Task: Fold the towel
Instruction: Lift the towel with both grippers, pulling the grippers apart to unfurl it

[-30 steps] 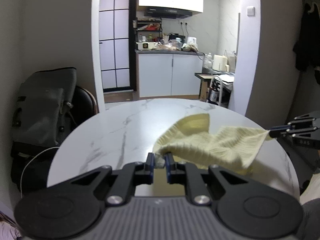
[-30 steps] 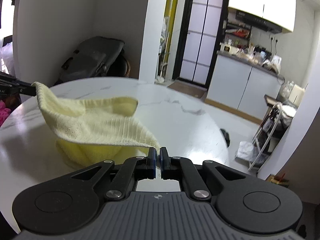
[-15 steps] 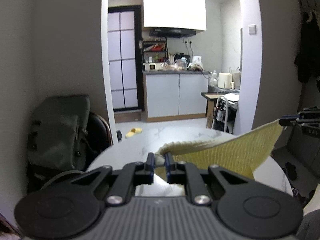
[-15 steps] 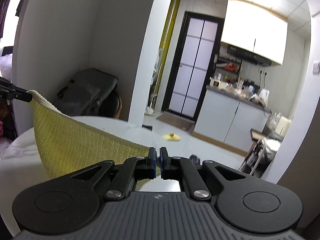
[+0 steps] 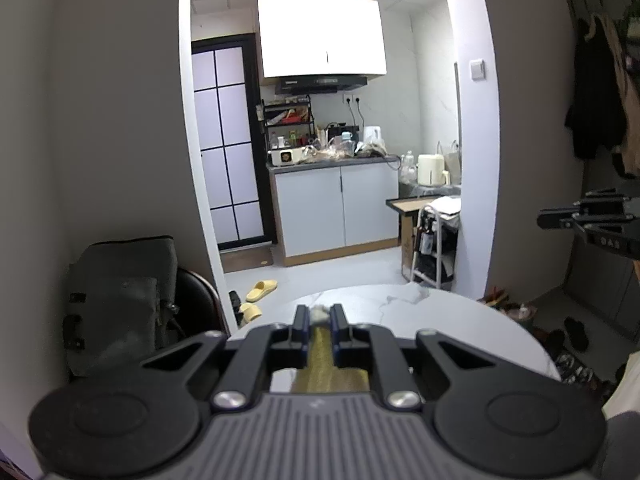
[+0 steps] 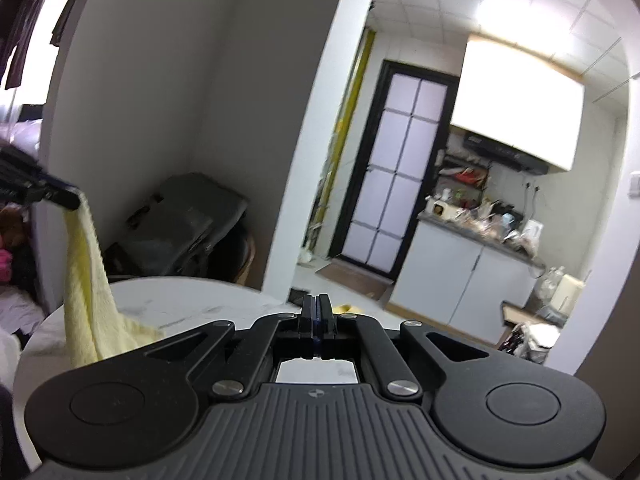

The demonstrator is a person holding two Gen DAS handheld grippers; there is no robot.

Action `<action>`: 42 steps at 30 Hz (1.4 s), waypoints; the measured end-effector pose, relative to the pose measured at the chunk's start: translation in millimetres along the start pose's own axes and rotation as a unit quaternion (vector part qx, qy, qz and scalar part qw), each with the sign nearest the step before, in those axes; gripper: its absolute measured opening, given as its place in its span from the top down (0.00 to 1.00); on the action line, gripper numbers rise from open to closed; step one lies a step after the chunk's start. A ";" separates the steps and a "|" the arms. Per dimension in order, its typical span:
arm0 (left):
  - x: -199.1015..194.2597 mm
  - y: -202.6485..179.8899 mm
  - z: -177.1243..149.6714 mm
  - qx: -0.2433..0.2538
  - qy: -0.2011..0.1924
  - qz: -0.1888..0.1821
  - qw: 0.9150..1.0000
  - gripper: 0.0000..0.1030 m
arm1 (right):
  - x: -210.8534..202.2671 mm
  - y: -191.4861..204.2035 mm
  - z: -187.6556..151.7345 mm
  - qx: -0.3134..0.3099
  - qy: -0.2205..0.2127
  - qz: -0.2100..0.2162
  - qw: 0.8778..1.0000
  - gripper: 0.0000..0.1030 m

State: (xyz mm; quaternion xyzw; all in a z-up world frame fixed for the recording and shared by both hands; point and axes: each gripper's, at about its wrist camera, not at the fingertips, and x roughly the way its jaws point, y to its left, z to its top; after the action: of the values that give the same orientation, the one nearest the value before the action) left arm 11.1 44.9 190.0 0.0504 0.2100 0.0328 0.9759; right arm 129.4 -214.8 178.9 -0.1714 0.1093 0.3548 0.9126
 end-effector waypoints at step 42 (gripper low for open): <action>43.6 72.5 -92.4 -0.045 0.092 0.023 0.994 0.89 | 111.6 89.9 -69.3 -0.033 0.151 0.159 0.975 0.66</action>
State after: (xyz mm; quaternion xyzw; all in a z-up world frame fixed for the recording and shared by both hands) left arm 9.5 128.4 96.6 0.0085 0.2960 0.0691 0.9526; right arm 143.2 -111.8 58.3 -0.2332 0.2596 0.4687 0.8115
